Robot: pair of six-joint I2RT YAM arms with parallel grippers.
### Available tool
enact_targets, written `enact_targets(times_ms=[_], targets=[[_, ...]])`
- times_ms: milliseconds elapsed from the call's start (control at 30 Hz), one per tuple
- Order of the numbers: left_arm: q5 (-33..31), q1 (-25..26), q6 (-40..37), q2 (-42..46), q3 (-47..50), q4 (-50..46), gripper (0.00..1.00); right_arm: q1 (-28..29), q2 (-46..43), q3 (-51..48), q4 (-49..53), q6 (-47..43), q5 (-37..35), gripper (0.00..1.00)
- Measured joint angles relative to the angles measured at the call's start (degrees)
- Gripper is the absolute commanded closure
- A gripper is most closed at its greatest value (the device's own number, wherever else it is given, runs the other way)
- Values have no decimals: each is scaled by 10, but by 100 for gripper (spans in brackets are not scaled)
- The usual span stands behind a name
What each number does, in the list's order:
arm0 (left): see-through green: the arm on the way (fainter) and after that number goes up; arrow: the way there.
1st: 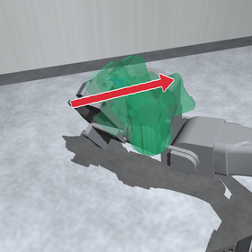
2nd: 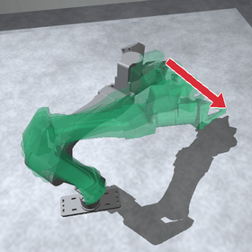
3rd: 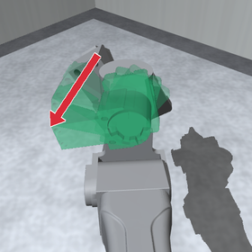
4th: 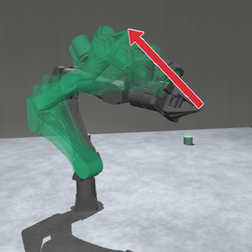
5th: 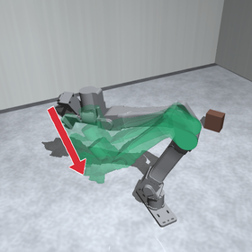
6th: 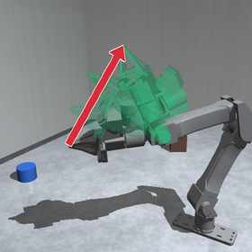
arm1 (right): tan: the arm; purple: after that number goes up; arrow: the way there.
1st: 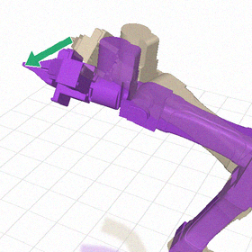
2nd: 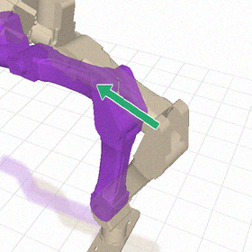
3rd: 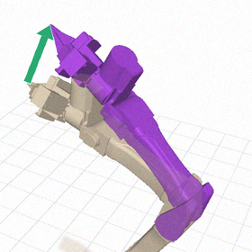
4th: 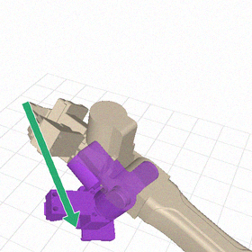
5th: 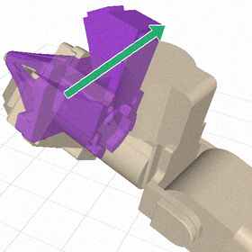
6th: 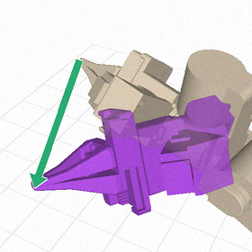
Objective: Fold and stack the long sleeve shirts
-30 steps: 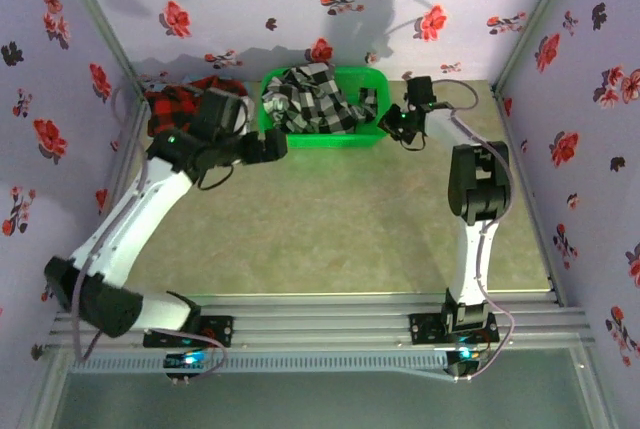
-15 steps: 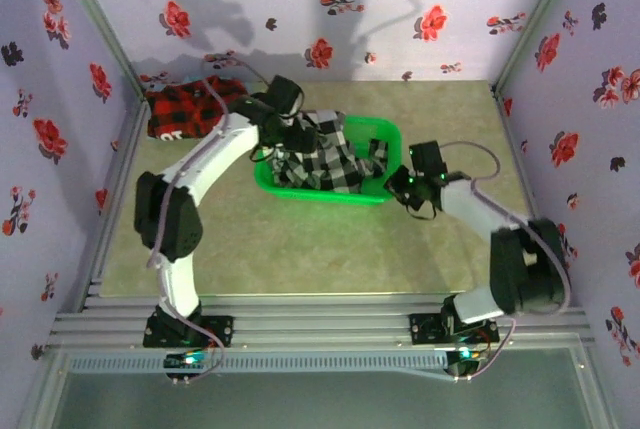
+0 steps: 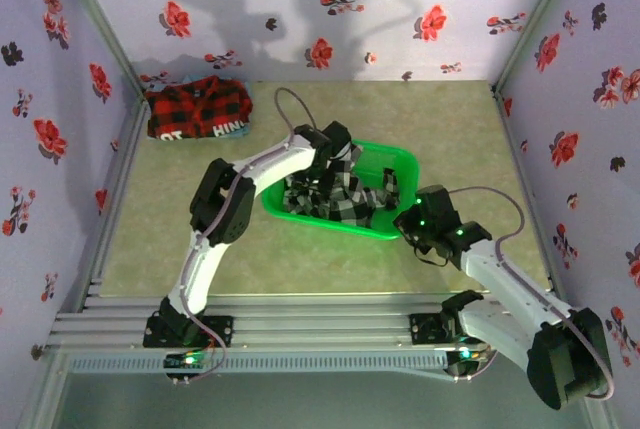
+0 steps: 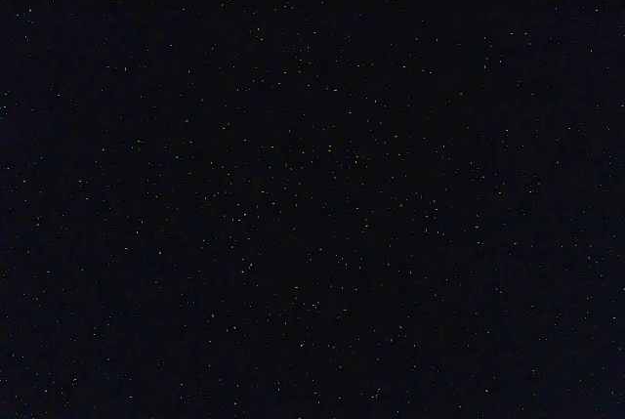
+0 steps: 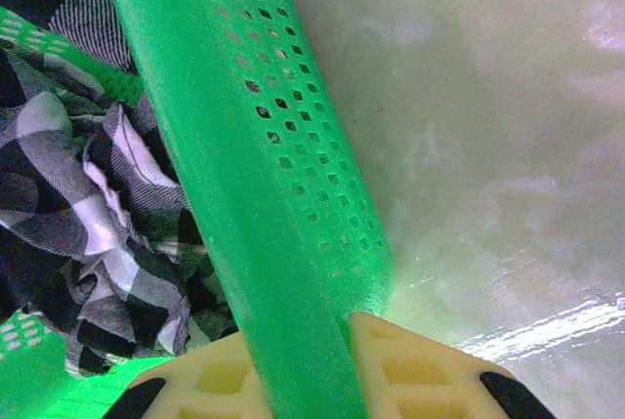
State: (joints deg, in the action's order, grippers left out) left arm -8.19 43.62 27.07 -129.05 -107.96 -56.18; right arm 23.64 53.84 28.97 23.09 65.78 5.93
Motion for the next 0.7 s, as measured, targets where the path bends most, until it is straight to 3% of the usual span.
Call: enact_targets(times_ms=[267, 533, 700], targets=[[49, -42, 14, 62, -11, 9, 100, 0, 52, 6, -49, 9, 0, 100], [50, -110, 14, 320, -112, 18, 100, -21, 82, 26, -63, 40, -16, 100], [18, -105, -6, 467, -200, 21, 100, -72, 82, 26, -71, 80, -37, 100]])
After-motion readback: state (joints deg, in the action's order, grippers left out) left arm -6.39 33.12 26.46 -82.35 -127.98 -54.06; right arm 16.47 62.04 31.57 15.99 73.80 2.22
